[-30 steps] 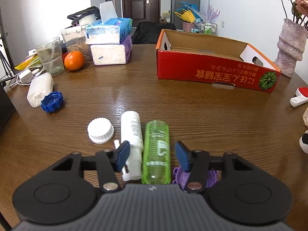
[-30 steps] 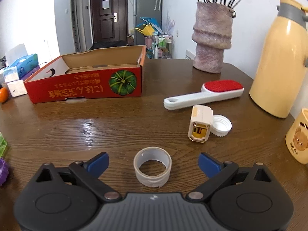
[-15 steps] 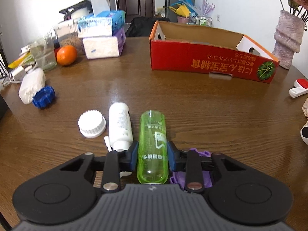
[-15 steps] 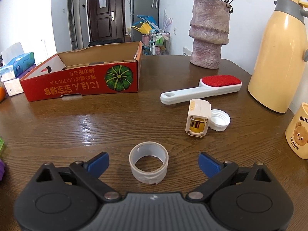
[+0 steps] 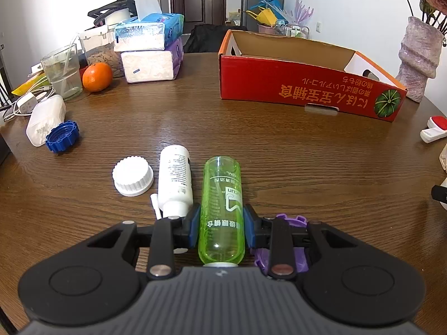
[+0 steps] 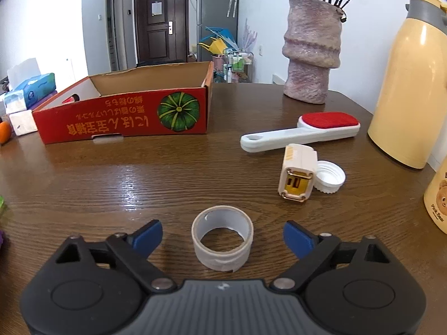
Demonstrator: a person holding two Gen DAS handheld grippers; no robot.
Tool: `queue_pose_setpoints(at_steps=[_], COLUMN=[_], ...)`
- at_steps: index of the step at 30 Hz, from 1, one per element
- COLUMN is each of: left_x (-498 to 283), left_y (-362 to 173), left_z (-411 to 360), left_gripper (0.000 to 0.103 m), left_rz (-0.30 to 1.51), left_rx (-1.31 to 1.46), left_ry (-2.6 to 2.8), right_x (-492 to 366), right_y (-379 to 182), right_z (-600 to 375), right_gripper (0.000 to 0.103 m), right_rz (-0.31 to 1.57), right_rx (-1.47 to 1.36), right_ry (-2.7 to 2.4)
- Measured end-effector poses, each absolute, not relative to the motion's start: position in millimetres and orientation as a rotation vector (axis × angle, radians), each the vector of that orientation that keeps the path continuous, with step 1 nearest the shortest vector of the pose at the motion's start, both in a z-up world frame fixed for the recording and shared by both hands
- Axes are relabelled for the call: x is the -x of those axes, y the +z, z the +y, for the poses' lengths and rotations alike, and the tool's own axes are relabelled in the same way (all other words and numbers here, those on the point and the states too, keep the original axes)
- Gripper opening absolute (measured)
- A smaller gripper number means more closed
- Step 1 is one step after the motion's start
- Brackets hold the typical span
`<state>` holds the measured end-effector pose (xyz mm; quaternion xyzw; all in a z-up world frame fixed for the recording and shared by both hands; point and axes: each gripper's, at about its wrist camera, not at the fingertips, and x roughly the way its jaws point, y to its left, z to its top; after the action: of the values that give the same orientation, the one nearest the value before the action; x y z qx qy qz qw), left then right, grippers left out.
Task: Organize rigid objects
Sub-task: 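Close the left tool on the green bottle while the right tool closes on the tape roll, then carry the green bottle and tape roll over the cardboard box with both tools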
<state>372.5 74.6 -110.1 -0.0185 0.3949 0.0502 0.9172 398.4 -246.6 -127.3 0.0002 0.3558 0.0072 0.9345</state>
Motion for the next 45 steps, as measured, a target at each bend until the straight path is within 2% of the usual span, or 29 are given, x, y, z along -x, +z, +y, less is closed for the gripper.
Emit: queue_pose_setpoints(at_steps=[1, 3, 5, 7, 28, 45], left_x=[-372, -372, -372, -372, -367, -334], left_y=[-110, -110, -110, -110, -108, -74], left_z=[75, 74, 74, 75, 69, 59], left_gripper=[0.032, 0.032, 0.032, 0.032, 0.031, 0.031], left_rz=[0.811, 0.811, 0.811, 0.811, 0.798, 0.681], left_rx=[0.037, 0.037, 0.037, 0.037, 0.024, 0.069], left_ry=[0.103, 0.103, 0.103, 0.103, 0.104, 0.075], right_x=[-399, -399, -399, -397, -377, -349], right_y=[-129, -129, -129, -127, -115, -100], right_z=[-246, -247, -246, -245, -236, -218], right_gripper=[0.074, 0.067, 0.052, 0.042, 0.042, 0.042], right_rz=[0.736, 0.737, 0.733, 0.727, 0.665, 0.6], right_rx=[0.002, -0.008, -0.006, -0.008, -0.015, -0.082], right_ry=[0.017, 0.029, 0.038, 0.048, 0.054, 0.091])
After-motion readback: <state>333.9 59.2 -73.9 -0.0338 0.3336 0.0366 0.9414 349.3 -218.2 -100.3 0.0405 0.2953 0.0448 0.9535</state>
